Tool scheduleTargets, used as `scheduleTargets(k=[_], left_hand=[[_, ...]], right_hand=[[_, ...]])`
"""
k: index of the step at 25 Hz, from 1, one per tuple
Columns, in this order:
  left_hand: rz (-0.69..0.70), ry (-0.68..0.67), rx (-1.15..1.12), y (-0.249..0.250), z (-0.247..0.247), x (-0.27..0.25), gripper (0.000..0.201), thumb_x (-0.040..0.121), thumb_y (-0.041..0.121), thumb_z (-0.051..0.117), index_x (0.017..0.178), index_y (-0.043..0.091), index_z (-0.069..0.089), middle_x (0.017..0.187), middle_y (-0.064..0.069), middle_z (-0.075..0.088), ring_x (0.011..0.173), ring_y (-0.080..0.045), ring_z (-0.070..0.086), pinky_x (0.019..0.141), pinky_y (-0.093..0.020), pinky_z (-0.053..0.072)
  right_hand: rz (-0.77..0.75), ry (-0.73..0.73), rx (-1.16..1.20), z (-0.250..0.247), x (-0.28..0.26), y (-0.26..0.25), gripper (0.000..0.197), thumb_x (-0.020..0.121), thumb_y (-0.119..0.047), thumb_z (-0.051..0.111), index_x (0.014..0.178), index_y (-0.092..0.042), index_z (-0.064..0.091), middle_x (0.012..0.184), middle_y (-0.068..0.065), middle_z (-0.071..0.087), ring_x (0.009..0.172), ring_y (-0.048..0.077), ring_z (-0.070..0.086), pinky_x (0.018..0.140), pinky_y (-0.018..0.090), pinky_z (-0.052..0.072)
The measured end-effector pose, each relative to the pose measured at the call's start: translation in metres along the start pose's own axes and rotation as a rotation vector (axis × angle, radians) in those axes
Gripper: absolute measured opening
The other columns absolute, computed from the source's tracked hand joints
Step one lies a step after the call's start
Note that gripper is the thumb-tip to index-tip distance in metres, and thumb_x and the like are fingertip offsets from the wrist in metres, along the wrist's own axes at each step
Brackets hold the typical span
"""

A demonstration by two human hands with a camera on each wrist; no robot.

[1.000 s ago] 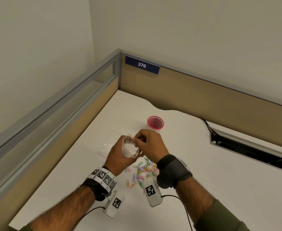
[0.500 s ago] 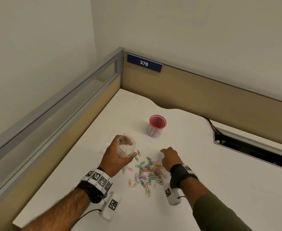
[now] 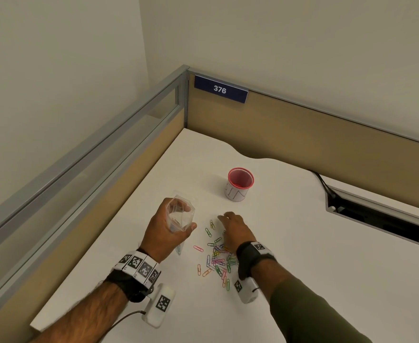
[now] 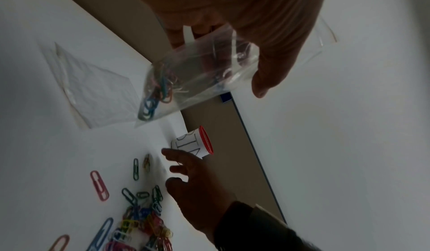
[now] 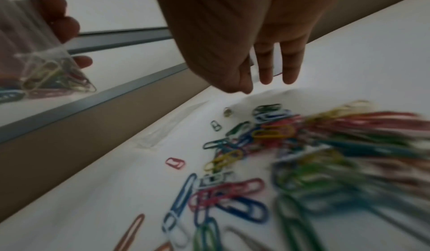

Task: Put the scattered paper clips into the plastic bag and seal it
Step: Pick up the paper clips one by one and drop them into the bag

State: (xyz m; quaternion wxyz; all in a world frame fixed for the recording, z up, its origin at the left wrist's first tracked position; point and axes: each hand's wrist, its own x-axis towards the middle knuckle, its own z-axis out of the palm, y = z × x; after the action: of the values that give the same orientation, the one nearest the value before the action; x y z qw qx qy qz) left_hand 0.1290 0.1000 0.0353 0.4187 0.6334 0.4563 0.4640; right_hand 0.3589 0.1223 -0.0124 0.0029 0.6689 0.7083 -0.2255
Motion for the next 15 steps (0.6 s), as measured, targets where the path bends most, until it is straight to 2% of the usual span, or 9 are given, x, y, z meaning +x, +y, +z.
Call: scheduleTargets(k=[3, 5, 8, 10, 12, 15], left_hand=[[0.001, 0.016, -0.005, -0.002, -0.01, -0.001, 0.044, 0.069, 0.033, 0.079, 0.105, 0.022, 0.056, 0.106, 0.007, 0.064, 0.11, -0.017, 0.061, 0.102, -0.036, 0.047], [-0.013, 0.037, -0.011, -0.006, -0.015, -0.001, 0.044, 0.069, 0.033, 0.078, 0.105, 0.021, 0.056, 0.106, 0.008, 0.064, 0.11, -0.017, 0.061, 0.103, -0.036, 0.047], [-0.027, 0.055, -0.019, -0.01, -0.016, -0.004, 0.045, 0.068, 0.035, 0.078, 0.105, 0.02, 0.057, 0.106, 0.006, 0.064, 0.11, -0.015, 0.061, 0.103, -0.035, 0.047], [-0.032, 0.047, -0.011, -0.01, -0.012, -0.003, 0.046, 0.069, 0.035, 0.078, 0.106, 0.017, 0.057, 0.106, 0.005, 0.065, 0.109, -0.015, 0.061, 0.102, -0.034, 0.047], [-0.039, 0.05, -0.009, -0.012, -0.006, -0.002, 0.045, 0.07, 0.031, 0.08, 0.106, 0.015, 0.057, 0.106, 0.004, 0.065, 0.109, -0.015, 0.061, 0.103, -0.034, 0.047], [-0.041, 0.041, -0.014, -0.013, 0.004, -0.002, 0.045, 0.07, 0.032, 0.08, 0.105, 0.016, 0.057, 0.107, 0.003, 0.065, 0.109, -0.018, 0.061, 0.102, -0.038, 0.047]], right_hand=[[-0.122, -0.129, -0.085, 0.008, 0.013, -0.017, 0.069, 0.083, 0.0, 0.057, 0.145, -0.022, 0.034, 0.154, 0.003, 0.027, 0.141, 0.027, 0.026, 0.114, 0.043, 0.033], [-0.189, -0.124, -0.188, 0.019, 0.005, -0.016, 0.059, 0.085, -0.003, 0.056, 0.14, -0.018, 0.039, 0.149, 0.006, 0.034, 0.135, 0.029, 0.033, 0.109, 0.042, 0.038], [-0.238, -0.079, -0.249, 0.022, -0.023, 0.004, 0.041, 0.089, -0.007, 0.055, 0.129, -0.016, 0.051, 0.132, 0.006, 0.047, 0.12, 0.027, 0.045, 0.097, 0.039, 0.047], [-0.213, -0.061, -0.207, 0.015, -0.04, 0.023, 0.037, 0.091, -0.009, 0.054, 0.126, -0.018, 0.055, 0.124, 0.004, 0.052, 0.115, 0.025, 0.05, 0.093, 0.035, 0.049], [-0.14, -0.016, -0.13, 0.002, -0.055, 0.038, 0.038, 0.092, -0.017, 0.055, 0.13, -0.02, 0.053, 0.126, 0.003, 0.053, 0.115, 0.022, 0.051, 0.094, 0.033, 0.048], [-0.065, -0.116, -0.095, -0.008, -0.067, 0.046, 0.062, 0.085, -0.036, 0.066, 0.141, -0.026, 0.04, 0.139, 0.002, 0.045, 0.124, 0.022, 0.044, 0.1, 0.036, 0.045]])
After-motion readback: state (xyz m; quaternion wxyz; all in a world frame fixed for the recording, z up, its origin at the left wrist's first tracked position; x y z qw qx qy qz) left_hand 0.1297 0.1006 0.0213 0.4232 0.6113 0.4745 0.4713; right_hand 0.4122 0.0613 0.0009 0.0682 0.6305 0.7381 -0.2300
